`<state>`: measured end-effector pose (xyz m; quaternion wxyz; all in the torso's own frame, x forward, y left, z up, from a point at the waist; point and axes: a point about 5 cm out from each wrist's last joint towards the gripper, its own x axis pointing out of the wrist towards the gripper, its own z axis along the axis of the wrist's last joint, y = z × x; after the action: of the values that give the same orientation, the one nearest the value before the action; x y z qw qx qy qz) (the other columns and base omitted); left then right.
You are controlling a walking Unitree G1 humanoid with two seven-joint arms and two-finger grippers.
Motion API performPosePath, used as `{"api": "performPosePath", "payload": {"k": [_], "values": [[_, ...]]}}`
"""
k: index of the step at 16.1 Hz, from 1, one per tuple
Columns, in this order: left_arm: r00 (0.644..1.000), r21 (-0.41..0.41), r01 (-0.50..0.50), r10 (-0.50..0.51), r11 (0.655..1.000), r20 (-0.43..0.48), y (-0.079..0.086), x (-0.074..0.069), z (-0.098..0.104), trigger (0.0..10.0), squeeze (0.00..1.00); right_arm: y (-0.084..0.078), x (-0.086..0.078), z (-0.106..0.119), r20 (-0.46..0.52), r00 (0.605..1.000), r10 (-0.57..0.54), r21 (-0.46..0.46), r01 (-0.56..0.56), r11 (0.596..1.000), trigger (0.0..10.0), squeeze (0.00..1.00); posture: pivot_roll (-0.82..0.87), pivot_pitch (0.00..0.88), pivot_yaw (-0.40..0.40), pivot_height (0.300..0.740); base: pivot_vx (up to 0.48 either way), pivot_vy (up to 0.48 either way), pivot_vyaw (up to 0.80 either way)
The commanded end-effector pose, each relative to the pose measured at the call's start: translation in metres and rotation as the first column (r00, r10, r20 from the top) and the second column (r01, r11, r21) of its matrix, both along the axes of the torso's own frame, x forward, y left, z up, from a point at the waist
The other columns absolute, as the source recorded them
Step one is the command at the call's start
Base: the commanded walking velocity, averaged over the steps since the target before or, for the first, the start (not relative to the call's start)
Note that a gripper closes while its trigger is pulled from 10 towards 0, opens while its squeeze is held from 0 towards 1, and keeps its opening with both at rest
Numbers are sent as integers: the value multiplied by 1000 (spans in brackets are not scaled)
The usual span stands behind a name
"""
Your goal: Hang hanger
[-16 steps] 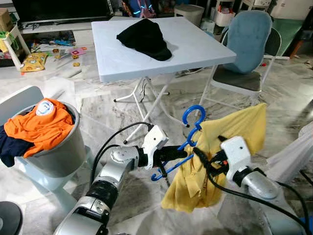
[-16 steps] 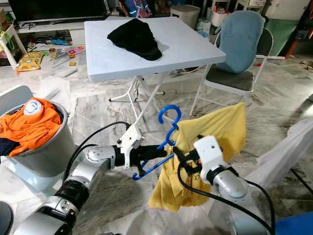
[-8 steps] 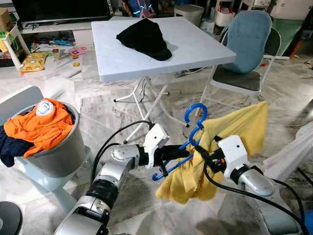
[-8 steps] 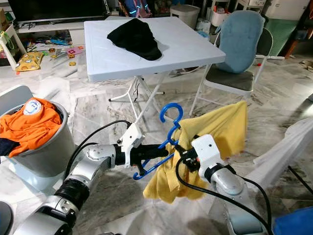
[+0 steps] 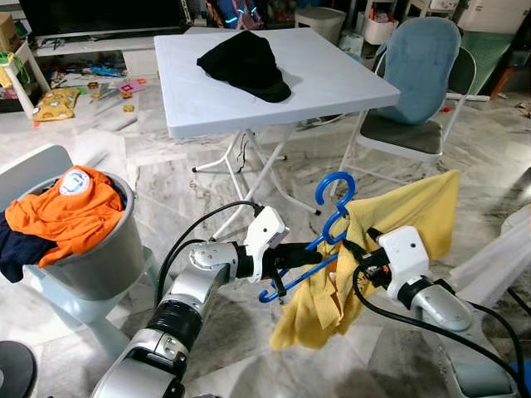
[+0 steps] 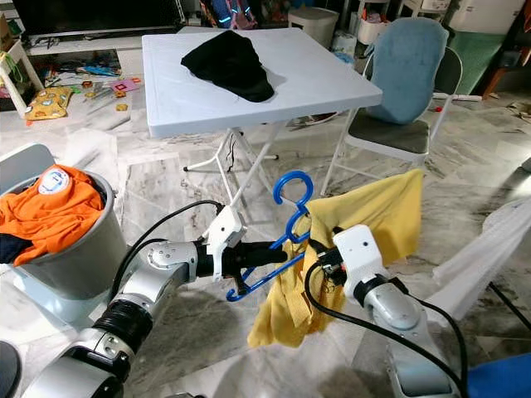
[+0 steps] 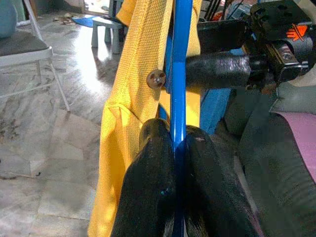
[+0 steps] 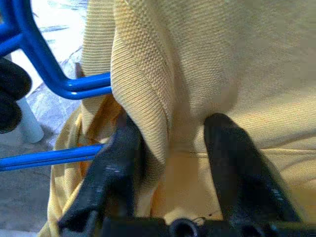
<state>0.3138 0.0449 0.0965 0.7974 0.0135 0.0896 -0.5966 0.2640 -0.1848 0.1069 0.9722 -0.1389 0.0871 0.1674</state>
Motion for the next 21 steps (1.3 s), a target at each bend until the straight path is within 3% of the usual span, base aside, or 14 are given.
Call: {"api": "performPosePath", "payload": {"k": [1, 7, 8, 15, 16, 21], "values": [[997, -48, 14, -10, 999, 71, -4, 7, 20, 0, 0, -8, 1, 0, -3, 1000, -29, -9, 29, 1000, 0, 0, -22, 0, -66, 740, 0, 0, 0], [997, -16, 4, -3, 1000, 79, -4, 5, 15, 0, 0, -9, 3, 3, 13, 999, -47, -4, 47, 999, 0, 0, -25, 0, -67, 740, 0, 0, 0], [995, 38, -26, 22, 999, 95, -1, 7, 9, 0, 0, -12, 3, 4, 23, 998, -62, 0, 62, 998, 0, 0, -26, 0, -66, 740, 0, 0, 0], [992, 172, -65, 45, 983, 118, 9, 7, -8, 0, 0, -22, 14, 28, 145, 974, -172, 37, 168, 985, 0, 0, -23, 0, -66, 740, 0, 0, 0], [986, 230, -74, 37, 970, 163, 13, 6, -13, 0, 0, -27, 21, 43, 197, 954, -224, 31, 223, 974, 0, 0, -21, 0, -68, 740, 0, 0, 0], [976, 288, 12, -74, 958, 207, 21, -7, -18, 0, 0, -56, 38, 58, 226, 866, -445, 62, 443, 894, 0, 0, 3, 0, -75, 740, 0, 0, 0]]}}
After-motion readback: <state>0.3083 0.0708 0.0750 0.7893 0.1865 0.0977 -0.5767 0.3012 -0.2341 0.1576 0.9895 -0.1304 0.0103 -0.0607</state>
